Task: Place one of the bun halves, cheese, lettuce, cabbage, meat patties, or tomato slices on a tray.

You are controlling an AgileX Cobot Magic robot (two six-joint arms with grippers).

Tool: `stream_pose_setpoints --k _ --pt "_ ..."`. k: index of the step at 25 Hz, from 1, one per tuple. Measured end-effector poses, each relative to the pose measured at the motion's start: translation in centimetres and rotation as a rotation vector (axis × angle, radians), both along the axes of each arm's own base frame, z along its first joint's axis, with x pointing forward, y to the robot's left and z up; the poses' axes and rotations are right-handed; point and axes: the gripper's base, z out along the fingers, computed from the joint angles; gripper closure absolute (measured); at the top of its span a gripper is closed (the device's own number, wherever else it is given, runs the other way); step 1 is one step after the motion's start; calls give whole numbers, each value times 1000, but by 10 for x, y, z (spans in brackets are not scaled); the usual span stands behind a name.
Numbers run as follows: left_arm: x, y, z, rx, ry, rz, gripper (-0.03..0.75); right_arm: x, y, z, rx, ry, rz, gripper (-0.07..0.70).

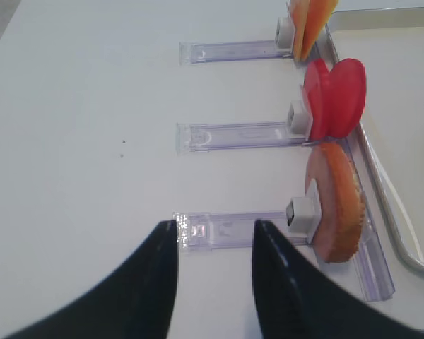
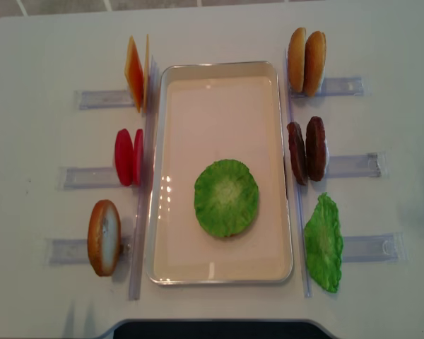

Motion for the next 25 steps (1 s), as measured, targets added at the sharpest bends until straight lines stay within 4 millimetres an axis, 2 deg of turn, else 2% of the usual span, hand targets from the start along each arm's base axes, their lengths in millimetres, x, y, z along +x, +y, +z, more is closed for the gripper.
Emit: stream_pose_setpoints --k 4,9,14,19,25 --pt "0 0 0 0 0 0 442 -17 -18 10 -22 -4 -61 381" --pt "0 0 0 0 0 0 442 -36 -21 18 -27 -46 -70 381" --pt "0 0 0 0 0 0 442 -63 -20 6 -28 -68 -69 381" --pt "0 0 0 0 0 0 442 -95 -18 -6 -25 -172 -65 381" --pt "0 0 0 0 0 0 442 -133 -16 -8 -25 -333 -66 381"
